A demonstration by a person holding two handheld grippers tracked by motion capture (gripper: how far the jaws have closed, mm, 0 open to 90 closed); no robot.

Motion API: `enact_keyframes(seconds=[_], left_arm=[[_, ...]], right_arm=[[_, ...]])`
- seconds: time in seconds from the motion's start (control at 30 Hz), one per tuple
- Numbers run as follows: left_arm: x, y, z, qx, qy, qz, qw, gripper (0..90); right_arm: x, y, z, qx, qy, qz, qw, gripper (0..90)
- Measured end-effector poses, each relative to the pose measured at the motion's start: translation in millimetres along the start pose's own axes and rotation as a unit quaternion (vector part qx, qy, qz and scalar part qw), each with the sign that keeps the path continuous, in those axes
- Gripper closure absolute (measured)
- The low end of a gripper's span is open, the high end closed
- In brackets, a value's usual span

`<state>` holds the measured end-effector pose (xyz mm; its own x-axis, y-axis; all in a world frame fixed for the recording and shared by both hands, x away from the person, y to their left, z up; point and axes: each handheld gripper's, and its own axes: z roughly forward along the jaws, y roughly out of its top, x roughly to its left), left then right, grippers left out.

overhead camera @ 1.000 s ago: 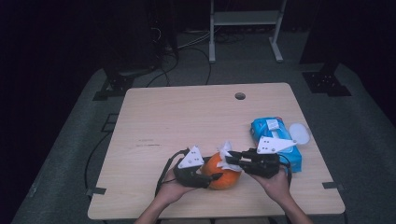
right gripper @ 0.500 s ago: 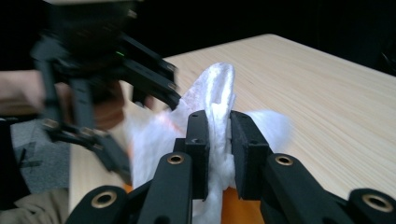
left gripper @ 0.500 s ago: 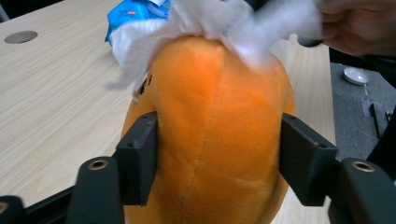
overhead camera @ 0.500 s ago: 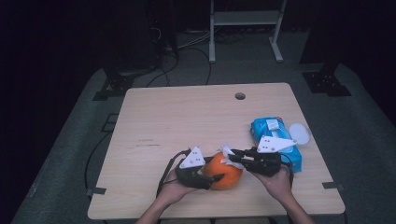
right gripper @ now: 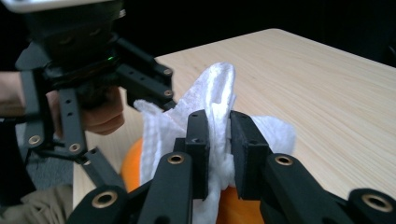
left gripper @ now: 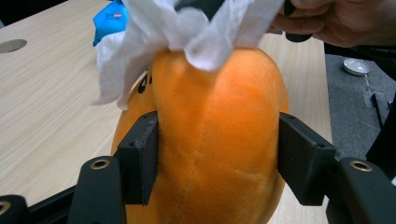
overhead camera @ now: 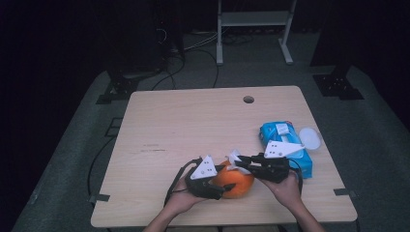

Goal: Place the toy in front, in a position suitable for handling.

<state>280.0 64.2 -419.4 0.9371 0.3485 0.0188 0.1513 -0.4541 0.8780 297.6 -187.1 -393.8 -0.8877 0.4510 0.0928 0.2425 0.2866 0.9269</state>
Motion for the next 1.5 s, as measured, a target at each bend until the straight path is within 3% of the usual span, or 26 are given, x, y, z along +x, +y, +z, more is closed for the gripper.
enact_keyframes(seconds=[0.1,0.17,0.27,0.43,0.53,0.6,0.77,0.93,1.07,1.2,1.3,1.37,1.43,1.5], left_arm=[[-1.5,0.7,1.5,0.002,-0.005,0.004,1.0000,35.9],[-2.1,0.2,1.5,0.005,-0.012,0.012,0.9998,34.4],[-1.3,-1.4,-0.8,0.006,-0.012,0.011,0.9998,34.4],[5.6,-4.1,-4.3,0.003,-0.015,-0.004,0.9999,34.8],[11.9,-6.3,-6.2,-0.003,-0.013,-0.024,0.9996,34.8],[15.8,-7.1,-5.7,-0.004,-0.015,-0.041,0.9990,34.3],[18.4,-8.6,-8.2,-0.004,-0.010,-0.046,0.9989,34.3],[23.2,-11.3,-11.4,-0.008,-0.011,-0.059,0.9981,34.1],[25.7,-11.9,-12.7,-0.010,-0.009,-0.068,0.9976,34.0],[23.9,-10.3,-11.4,-0.012,-0.003,-0.065,0.9978,35.0],[21.6,-9.2,-11.2,-0.011,0.000,-0.060,0.9981,35.5],[21.4,-8.6,-12.8,-0.011,0.003,-0.061,0.9981,36.7],[22.1,-8.0,-14.5,-0.015,0.007,-0.068,0.9976,37.9],[23.1,-7.5,-15.2,-0.017,0.008,-0.076,0.9970,38.3]], right_arm=[[4.8,1.6,0.0,-0.004,0.001,-0.005,1.0000,77.4],[13.5,3.5,5.2,-0.007,0.026,-0.007,0.9996,77.3],[22.4,5.6,12.3,0.008,0.021,-0.034,0.9992,77.3],[1.5,-1.1,3.3,-0.002,0.007,0.002,1.0000,77.4],[-6.7,-5.3,-3.7,-0.002,-0.008,0.015,0.9999,77.4],[-5.6,-5.8,-5.1,-0.006,-0.008,0.018,0.9998,77.5],[2.7,-1.3,-2.4,-0.005,0.000,-0.001,1.0000,77.4],[-16.9,-14.6,-5.0,0.008,-0.014,0.033,0.9993,77.5],[-23.6,-21.2,-7.6,0.015,-0.017,0.052,0.9984,77.5],[-13.7,-10.9,-8.1,-0.010,0.006,0.045,0.9989,77.5],[-1.5,-2.4,-5.4,-0.021,0.029,0.023,0.9991,77.4],[1.7,-1.6,-2.8,-0.011,0.022,0.008,0.9997,77.4],[-3.6,-4.7,-3.6,-0.011,0.021,0.020,0.9995,77.4],[-11.0,-8.5,-6.4,-0.006,0.006,0.028,0.9996,77.4]])
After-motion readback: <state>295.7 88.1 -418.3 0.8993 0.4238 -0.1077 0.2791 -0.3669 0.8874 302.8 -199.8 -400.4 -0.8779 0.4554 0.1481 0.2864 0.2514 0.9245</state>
